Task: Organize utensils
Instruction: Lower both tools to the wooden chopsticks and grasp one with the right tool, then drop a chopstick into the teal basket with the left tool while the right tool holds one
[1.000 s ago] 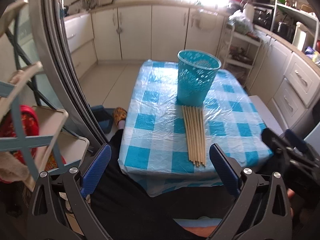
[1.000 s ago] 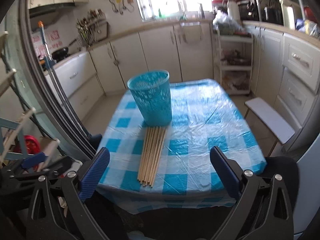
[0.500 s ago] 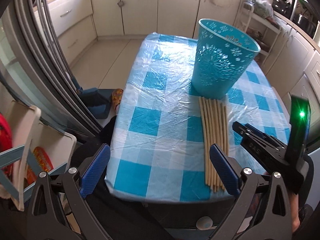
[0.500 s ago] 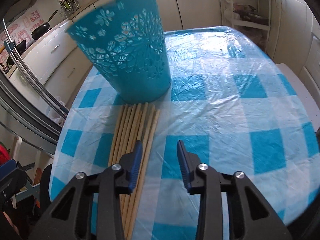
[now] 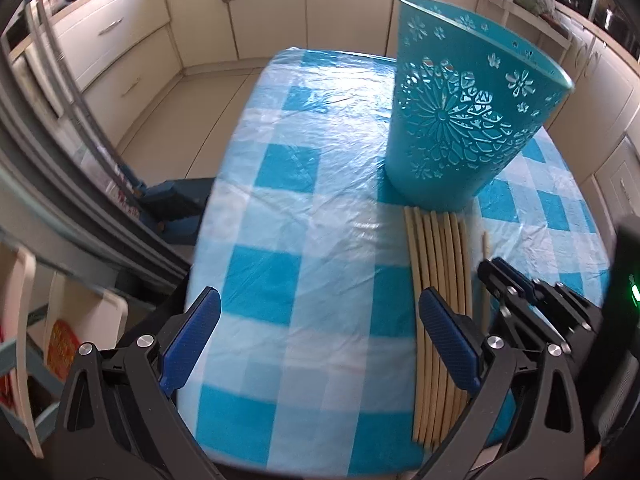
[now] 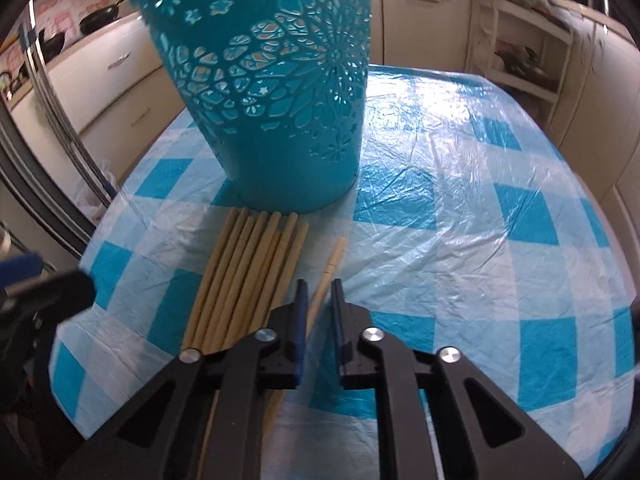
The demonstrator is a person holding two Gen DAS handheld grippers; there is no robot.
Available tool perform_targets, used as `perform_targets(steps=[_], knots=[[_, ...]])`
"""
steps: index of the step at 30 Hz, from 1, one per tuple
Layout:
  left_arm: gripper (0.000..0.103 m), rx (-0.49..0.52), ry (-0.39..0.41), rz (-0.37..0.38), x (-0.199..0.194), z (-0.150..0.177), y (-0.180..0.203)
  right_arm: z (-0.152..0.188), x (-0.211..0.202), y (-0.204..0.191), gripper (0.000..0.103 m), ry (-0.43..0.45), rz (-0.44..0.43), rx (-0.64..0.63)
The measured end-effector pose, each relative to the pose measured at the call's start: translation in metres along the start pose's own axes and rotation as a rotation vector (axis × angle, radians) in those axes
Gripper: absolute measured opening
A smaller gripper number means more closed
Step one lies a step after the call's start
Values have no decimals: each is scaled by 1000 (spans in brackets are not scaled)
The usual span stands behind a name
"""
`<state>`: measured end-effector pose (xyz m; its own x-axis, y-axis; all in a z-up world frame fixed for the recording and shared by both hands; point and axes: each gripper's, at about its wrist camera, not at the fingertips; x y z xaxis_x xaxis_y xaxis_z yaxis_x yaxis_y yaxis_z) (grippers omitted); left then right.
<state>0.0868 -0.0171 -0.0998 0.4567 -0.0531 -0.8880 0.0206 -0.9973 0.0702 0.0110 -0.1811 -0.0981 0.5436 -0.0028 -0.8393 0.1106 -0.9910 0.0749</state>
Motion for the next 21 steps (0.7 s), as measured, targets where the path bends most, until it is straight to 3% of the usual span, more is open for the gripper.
perform_targets(steps=[9,21], knots=[[95,22,-65,25,48,-11,26,9,0,33,6,14,-94,21],[91,69,-45,-82,70,-20,44,13,2,34,6,43,-142,58]])
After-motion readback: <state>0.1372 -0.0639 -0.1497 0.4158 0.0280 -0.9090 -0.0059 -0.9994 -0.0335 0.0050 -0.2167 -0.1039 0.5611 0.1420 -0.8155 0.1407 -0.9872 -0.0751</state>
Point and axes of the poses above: each gripper's, at about its wrist camera, not at the fingertips, and x roughly the way its jaws point, y to its right, z to its underside, and after that the axes turned 10 degrees about -x, right-handed
